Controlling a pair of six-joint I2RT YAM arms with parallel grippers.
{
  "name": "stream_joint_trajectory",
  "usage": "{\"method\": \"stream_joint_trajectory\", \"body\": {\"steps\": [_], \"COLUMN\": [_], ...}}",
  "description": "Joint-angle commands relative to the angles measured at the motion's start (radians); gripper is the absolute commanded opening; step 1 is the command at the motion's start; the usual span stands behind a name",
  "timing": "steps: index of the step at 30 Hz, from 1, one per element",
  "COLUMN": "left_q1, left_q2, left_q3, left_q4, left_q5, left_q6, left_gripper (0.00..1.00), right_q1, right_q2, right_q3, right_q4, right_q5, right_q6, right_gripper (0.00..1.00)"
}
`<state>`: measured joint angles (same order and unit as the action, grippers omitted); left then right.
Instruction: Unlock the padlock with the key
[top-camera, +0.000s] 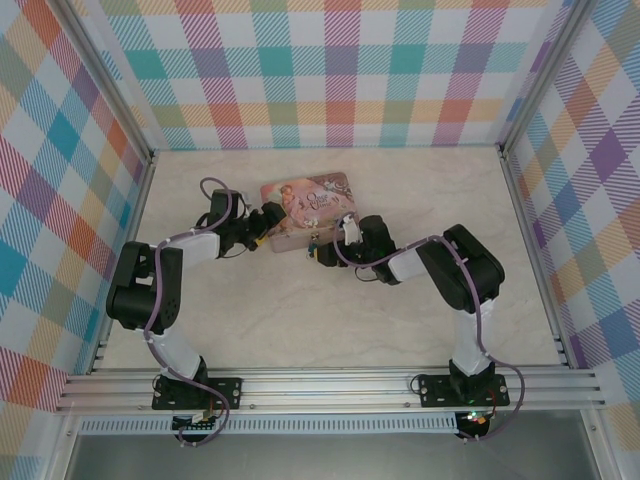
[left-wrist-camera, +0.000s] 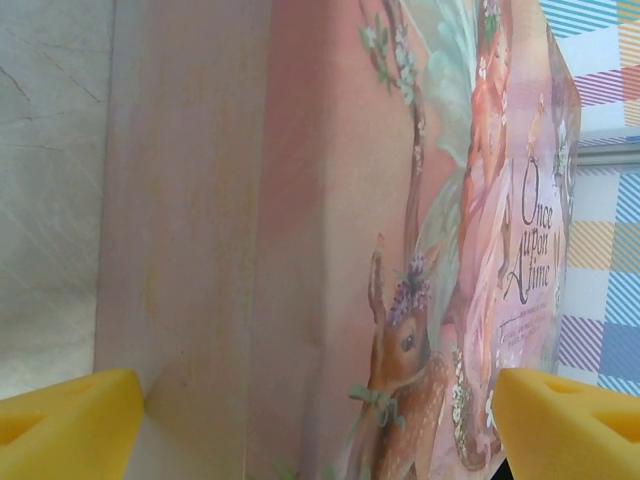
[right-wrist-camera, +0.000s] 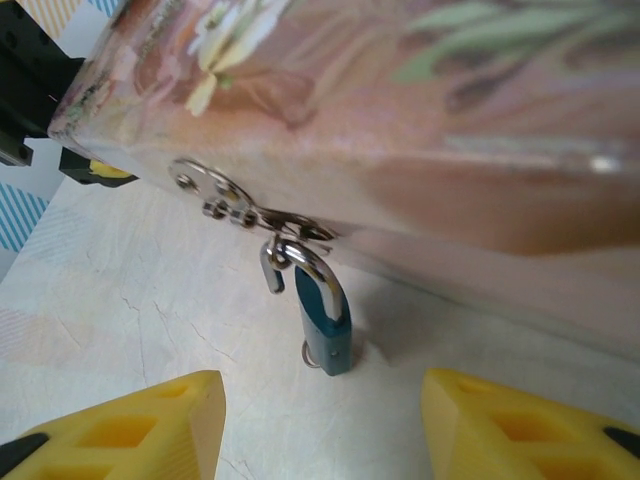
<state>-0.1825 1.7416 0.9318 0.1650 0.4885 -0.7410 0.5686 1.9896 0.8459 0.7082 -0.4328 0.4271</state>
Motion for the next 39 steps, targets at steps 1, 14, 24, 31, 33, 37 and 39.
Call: {"method": "stream_joint_trajectory", "body": {"steps": [1, 14, 24, 31, 33, 37, 39], "left_q1": [-0.014, -0.017, -0.017, -0.017, -0.017, -0.017, -0.017], "left_q2": [-0.03, -0.041, -0.032, -0.035, -0.035, -0.038, -0.044], "left_q3": [-0.016, -0.031, -0.033, -0.04, -0.042, -0.048, -0.055], "left_q4": [0.027, 0.039, 0.057, 0.069, 0.067, 0.068, 0.067], "left_q5": [0.005, 0.003, 0.02, 0.017, 0.017, 0.017, 0.018], "left_q6": [-0.008, -0.016, -0.023, -0.031, -0.032, -0.032, -0.031], "left_gripper": [0.9, 0.9, 0.9, 0.9, 0.9, 0.9, 0.9], "right_q1": [-0.004, 0.013, 0.029, 0.031, 0.031, 0.031, 0.032], "right_q2": [0.032, 0.093, 0.098, 0.112, 0.112, 0.107, 0.1], "right_q3": [-0.011, -0.026, -0.031, -0.023, -0.023, -0.021, -0.02], "right_q4": [0.06, 0.171, 0.157, 0.172, 0.176, 0.177, 0.169], "right_q5": [-0.024, -0.008, 0.03, 0.034, 0.038, 0.058, 0.071], "right_q6": [0.041, 0.128, 0.139, 0.151, 0.151, 0.175, 0.191], "right_gripper": [0.53, 0.44, 0.35, 0.28, 0.26, 0.23, 0.21]}}
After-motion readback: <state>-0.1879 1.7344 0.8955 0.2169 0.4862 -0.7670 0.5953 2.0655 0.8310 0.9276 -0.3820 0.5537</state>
